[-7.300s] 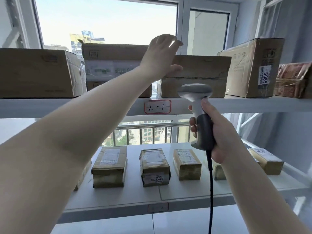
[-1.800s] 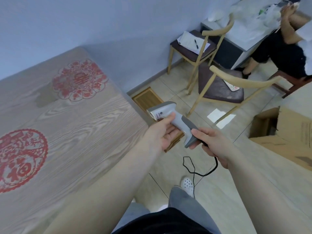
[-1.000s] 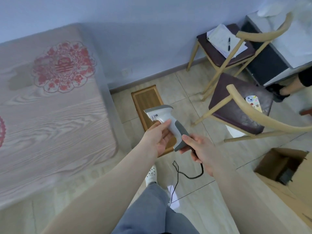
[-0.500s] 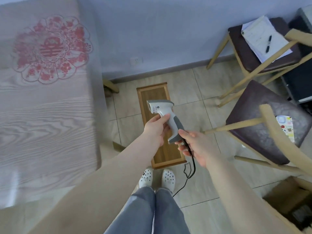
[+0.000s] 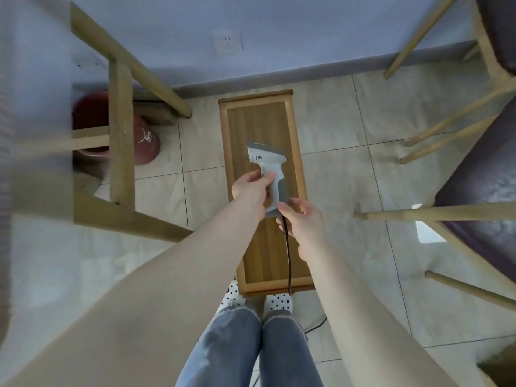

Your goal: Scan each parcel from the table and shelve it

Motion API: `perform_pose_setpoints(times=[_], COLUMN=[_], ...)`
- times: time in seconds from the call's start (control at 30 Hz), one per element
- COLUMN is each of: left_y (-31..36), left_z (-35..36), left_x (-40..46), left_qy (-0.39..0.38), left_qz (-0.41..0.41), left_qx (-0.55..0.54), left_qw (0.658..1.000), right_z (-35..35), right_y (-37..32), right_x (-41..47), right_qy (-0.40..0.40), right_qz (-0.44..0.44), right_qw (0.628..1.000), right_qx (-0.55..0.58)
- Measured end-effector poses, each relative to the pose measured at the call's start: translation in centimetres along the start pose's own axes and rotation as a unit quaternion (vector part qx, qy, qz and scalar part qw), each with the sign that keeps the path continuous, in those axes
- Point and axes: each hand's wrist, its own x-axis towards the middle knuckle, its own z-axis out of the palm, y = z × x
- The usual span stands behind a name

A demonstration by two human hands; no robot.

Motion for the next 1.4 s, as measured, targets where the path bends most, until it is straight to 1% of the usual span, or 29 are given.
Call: perform_pose_setpoints(times=[0.17,0.27,0.4,0.5,0.63,0.67,0.7,0.73,0.77,0.8,0.83,0.87,0.9,0.97,1.03,1.17,1.4], left_y=[-1.2,-1.6,-2.6,-3.1,-3.5,-3.7,-3.8,-4.0,-4.2,-4.4,-4.6,-4.8,-5.0,-5.7,-6.2,-6.1,-5.9], left_z=[0.6,0.5,0.2,0.2,0.2,0.1,0.0,-0.1,-0.2,-0.4,-0.5,-0.6,-0.7,-1.1,-1.2,-1.1,-1.0], left_x=[3.0,4.0,4.8,4.7,4.1,3.9,3.8,3.8,3.7,3.5,3.4,3.3,3.5,4.0,4.6,4.7,4.9], left_qy=[0.045,0.060,0.055,0.068,0.077,0.083,0.096,0.123,0.163,0.206,0.236,0.243,0.234,0.201,0.174,0.168,0.169], left_qz=[0.004,0.010,0.058,0.102,0.112,0.120,0.135,0.153,0.173,0.184,0.178,0.153,0.118,0.053,0.027,0.027,0.021], left_qx=[0.028,0.042,0.081,0.137,0.144,0.147,0.167,0.214,0.278,0.340,0.379,0.395,0.396,0.367,0.332,0.333,0.334], left_qw=[0.999,0.997,0.994,0.983,0.980,0.978,0.972,0.957,0.931,0.899,0.877,0.873,0.880,0.907,0.927,0.927,0.927], right_z=[0.6,0.9,1.0,1.0,1.0,1.0,1.0,1.1,1.2,1.3,1.4,1.5,1.5,1.5,1.4,1.4,1.5], right_y=[2.0,3.0,3.9,4.2,4.2,4.3,4.3,4.3,4.2,4.0,3.8,3.7,3.8,4.1,4.5,4.5,4.6], right_x=[3.0,4.4,5.4,5.9,5.9,5.9,5.8,5.8,5.8,5.8,5.8,5.9,6.1,6.7,7.1,7.4,7.6], right_qy=[0.019,0.036,0.050,0.072,0.073,0.082,0.100,0.127,0.156,0.179,0.194,0.201,0.198,0.158,0.122,0.119,0.125], right_qz=[-0.001,-0.015,-0.016,-0.017,-0.018,-0.027,-0.039,-0.053,-0.063,-0.066,-0.064,-0.061,-0.058,-0.053,-0.058,-0.065,-0.073], right_qw=[1.000,0.997,0.993,0.990,0.987,0.983,0.974,0.956,0.934,0.917,0.911,0.911,0.915,0.937,0.960,0.968,0.967], right_qx=[-0.020,-0.068,-0.106,-0.123,-0.141,-0.160,-0.201,-0.258,-0.315,-0.349,-0.358,-0.354,-0.347,-0.308,-0.245,-0.209,-0.211])
